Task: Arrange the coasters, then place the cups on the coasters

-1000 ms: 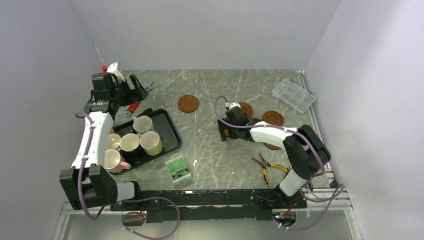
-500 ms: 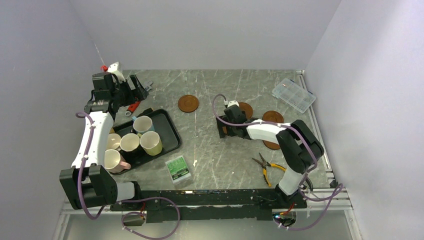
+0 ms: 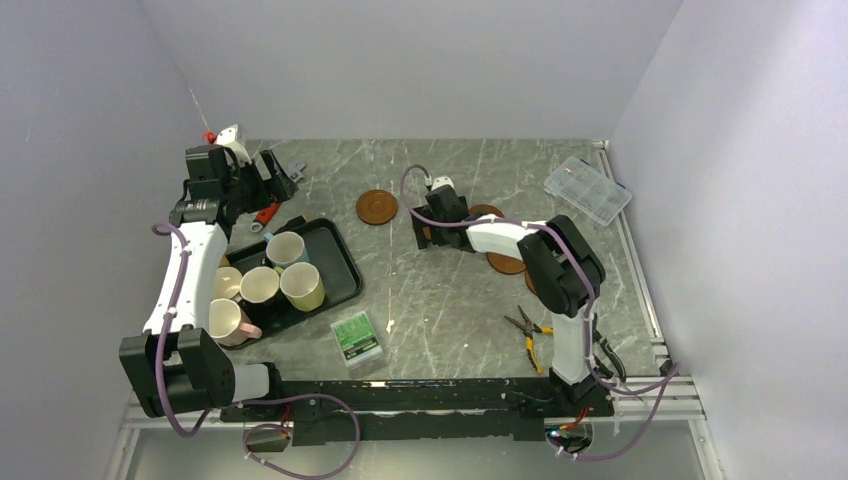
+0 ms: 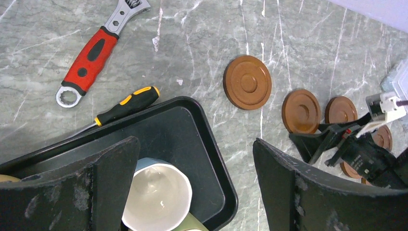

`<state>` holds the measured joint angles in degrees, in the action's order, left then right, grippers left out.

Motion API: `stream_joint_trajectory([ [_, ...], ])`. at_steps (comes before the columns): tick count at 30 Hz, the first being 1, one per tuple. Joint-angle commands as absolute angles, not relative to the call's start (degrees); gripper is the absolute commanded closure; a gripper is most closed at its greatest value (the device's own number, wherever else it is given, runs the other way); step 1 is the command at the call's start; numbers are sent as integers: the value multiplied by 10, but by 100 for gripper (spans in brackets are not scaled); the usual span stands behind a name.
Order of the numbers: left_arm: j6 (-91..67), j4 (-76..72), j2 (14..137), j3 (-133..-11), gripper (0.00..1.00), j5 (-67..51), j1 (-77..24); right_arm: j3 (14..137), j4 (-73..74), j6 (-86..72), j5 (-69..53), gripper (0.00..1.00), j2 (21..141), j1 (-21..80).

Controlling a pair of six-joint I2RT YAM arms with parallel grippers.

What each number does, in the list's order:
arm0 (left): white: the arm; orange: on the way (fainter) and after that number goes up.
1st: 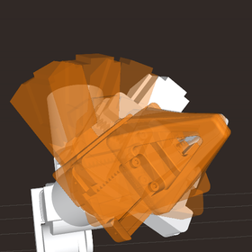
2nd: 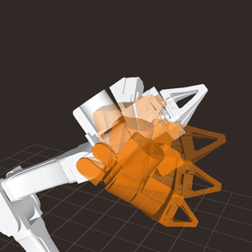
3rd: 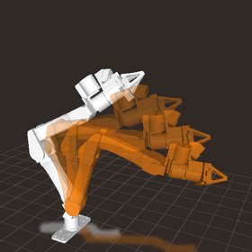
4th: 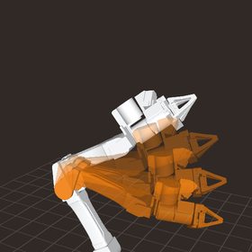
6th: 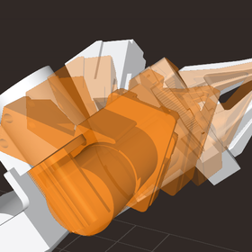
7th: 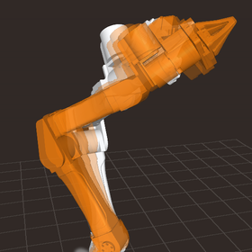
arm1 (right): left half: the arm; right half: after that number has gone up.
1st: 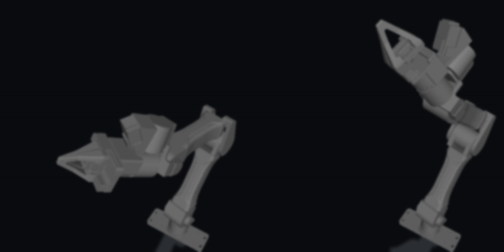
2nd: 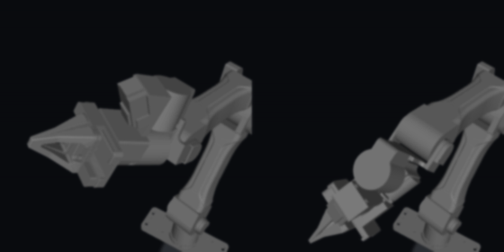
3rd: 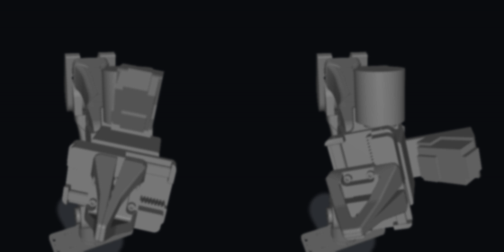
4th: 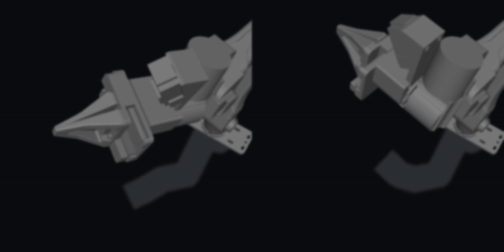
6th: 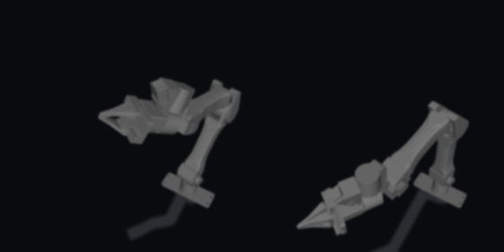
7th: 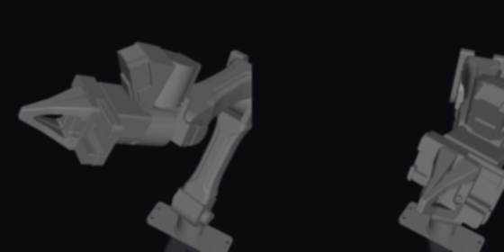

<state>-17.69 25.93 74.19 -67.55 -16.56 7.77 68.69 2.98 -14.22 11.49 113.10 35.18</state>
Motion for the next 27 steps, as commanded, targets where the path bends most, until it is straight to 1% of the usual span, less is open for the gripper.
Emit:
stream_joint_trajectory([
  [1, -175, 249, 746, -691, 6, -163, 76, 745, 62, -137, 114, 5, 1189, 350],
  [7, -172, 251, 751, -693, 6, -160, 76, 822, 81, -135, 97, 6, 1249, 350],
  [17, -171, 257, 760, -697, 6, -161, 75, 871, 76, -118, 69, 7, 1285, 350],
  [20, -170, 256, 761, -696, 6, -160, 76, 877, 82, -116, 69, 6, 1281, 350],
  [22, -169, 257, 762, -696, 6, -158, 75, 873, 87, -122, 75, 4, 1266, 350],
  [25, -170, 258, 763, -697, 6, -160, 75, 846, 85, -122, 81, 1, 1214, 350],
  [27, -171, 256, 762, -696, 6, -162, 75, 821, 86, -119, 94, 0, 1172, 349],
])
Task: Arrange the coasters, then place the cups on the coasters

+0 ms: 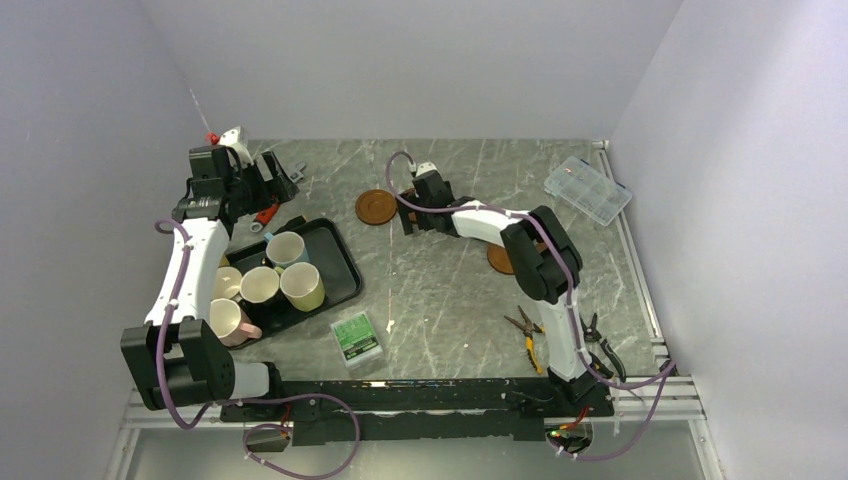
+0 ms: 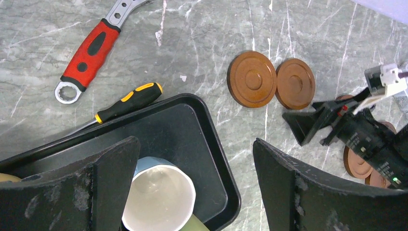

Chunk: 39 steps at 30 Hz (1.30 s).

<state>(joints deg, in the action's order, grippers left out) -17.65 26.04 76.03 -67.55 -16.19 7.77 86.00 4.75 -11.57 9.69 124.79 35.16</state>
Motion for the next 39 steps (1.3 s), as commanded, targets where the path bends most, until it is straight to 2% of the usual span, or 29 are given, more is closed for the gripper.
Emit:
stream_joint_trajectory([
  [1, -171, 256, 761, -696, 6, -163, 75, 812, 86, -116, 100, 0, 1146, 347],
  [7, -170, 256, 758, -696, 6, -162, 75, 790, 131, -129, 101, 0, 1080, 308],
  [13, -172, 255, 756, -695, 6, -167, 74, 759, 131, -135, 71, 1, 1068, 247],
  [18, -172, 255, 755, -695, 6, -166, 74, 749, 124, -130, 36, 10, 1078, 217],
  [29, -171, 257, 762, -697, 6, -165, 74, 765, 123, -115, 12, 12, 1140, 213],
  [39, -172, 257, 765, -697, 6, -168, 74, 740, 109, -113, -47, 16, 1140, 224],
])
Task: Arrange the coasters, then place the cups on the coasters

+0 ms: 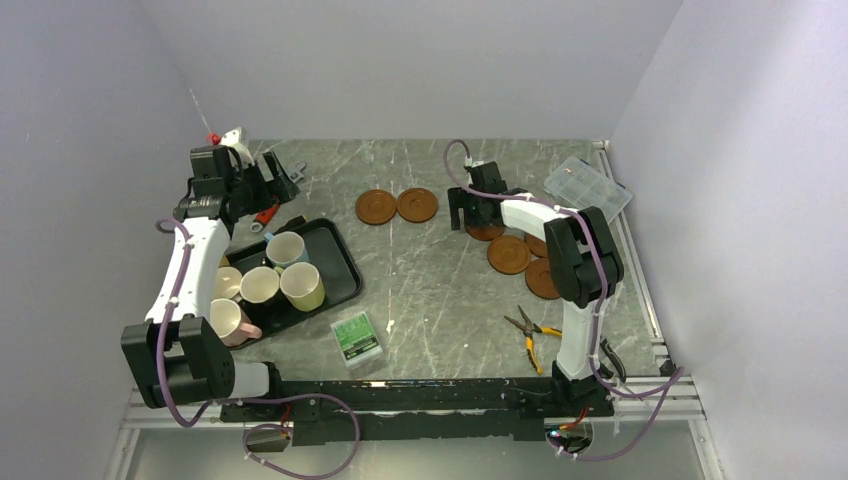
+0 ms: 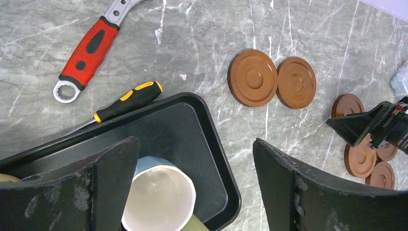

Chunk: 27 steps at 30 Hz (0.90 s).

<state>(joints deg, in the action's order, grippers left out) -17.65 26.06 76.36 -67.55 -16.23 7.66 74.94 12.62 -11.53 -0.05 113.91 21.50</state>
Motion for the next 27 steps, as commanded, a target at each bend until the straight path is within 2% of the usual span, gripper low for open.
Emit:
stream_joint_trajectory([
  [1, -172, 257, 765, -697, 6, -168, 73, 732, 103, -113, -53, 17, 1136, 231],
  [16, -172, 258, 768, -697, 6, -167, 70, 682, 100, -183, -74, 21, 1106, 325],
  [27, -171, 261, 767, -699, 6, -162, 69, 726, 79, -200, -71, 21, 1148, 374],
])
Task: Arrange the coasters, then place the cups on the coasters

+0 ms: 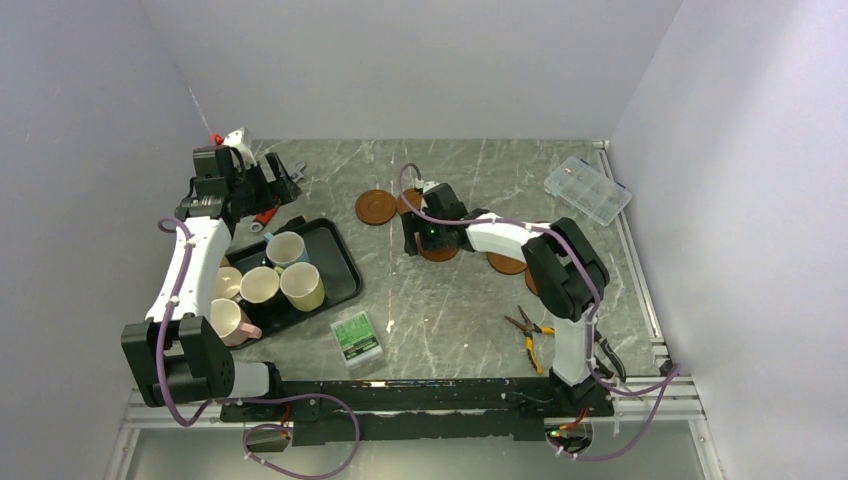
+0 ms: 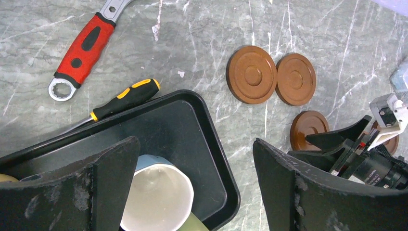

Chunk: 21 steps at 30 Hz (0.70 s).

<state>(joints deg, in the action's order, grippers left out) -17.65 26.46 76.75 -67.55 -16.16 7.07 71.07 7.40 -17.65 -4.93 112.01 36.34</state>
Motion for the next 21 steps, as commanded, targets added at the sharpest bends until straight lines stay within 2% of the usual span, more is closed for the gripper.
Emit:
stream_joint_trajectory([
  [1, -171, 261, 769, -699, 6, -164, 69, 727, 75, -200, -70, 21, 1151, 376],
  [16, -170, 258, 764, -697, 6, -162, 69, 767, 55, -189, -62, 21, 1175, 385],
  [21, -173, 257, 764, -697, 6, -169, 69, 764, 87, -174, -76, 11, 1104, 386],
])
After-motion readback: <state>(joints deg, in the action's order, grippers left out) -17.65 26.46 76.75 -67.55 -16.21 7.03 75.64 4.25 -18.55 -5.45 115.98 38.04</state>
